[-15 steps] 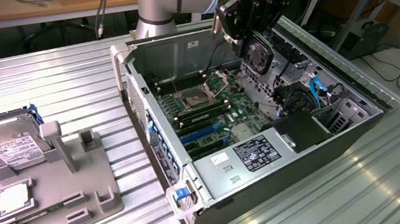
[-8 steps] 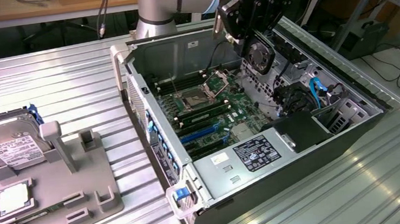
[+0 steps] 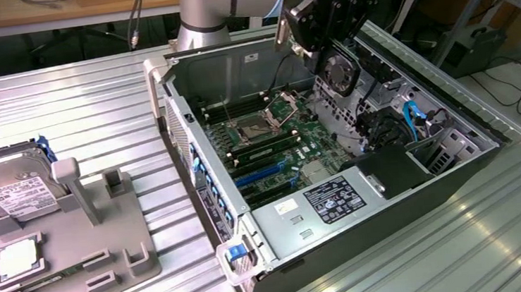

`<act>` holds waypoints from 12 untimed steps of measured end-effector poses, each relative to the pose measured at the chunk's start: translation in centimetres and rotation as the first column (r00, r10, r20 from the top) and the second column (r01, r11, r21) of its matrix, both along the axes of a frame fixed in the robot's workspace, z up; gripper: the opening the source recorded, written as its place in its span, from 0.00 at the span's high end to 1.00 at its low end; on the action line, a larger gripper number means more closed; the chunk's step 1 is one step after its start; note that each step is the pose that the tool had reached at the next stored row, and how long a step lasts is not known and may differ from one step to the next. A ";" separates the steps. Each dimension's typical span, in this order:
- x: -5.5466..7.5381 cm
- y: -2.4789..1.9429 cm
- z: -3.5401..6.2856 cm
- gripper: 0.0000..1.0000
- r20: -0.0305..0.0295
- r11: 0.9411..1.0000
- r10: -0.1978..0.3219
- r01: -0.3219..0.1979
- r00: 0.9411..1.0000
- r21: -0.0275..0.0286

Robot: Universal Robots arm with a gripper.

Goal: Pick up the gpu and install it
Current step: 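Insert the gpu into the slot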

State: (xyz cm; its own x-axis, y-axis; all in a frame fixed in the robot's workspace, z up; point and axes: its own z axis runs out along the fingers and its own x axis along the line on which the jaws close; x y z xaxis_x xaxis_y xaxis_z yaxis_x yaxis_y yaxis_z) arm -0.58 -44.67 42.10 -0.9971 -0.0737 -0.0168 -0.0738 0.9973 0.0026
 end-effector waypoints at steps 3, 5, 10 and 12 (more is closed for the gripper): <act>0.0 0.00 0.00 0.72 0.000 0.997 0.078 -0.078 0.997 0.000; 0.0 0.00 0.00 0.72 0.000 0.988 0.156 -0.156 0.988 0.000; 0.0 0.00 -0.01 0.72 0.000 0.965 0.264 -0.264 0.965 0.000; 0.0 0.00 0.00 0.72 0.000 0.952 0.305 -0.305 0.952 0.000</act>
